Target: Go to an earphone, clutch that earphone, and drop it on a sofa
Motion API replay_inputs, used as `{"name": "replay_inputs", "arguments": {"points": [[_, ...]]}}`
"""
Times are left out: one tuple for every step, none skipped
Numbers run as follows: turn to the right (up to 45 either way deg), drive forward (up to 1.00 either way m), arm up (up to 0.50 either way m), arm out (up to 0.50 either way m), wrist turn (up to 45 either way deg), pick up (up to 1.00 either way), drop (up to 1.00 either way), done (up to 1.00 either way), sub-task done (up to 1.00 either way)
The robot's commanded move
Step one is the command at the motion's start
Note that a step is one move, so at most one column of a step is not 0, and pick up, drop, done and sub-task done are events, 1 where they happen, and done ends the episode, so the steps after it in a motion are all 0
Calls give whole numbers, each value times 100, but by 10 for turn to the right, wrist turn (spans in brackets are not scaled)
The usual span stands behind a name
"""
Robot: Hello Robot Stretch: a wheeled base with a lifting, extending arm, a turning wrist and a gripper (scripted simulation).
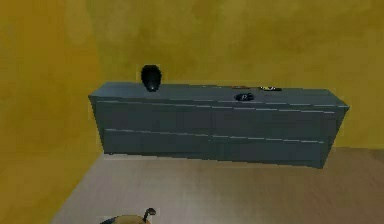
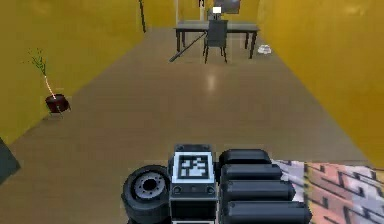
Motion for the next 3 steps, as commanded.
{"name": "replay_inputs", "arguments": {"points": [[0, 5, 0, 0, 0, 0, 0, 0, 0], [450, 0, 0, 0, 0, 0, 0, 0, 0], [300, 0, 0, 0, 0, 0, 0, 0, 0]]}}
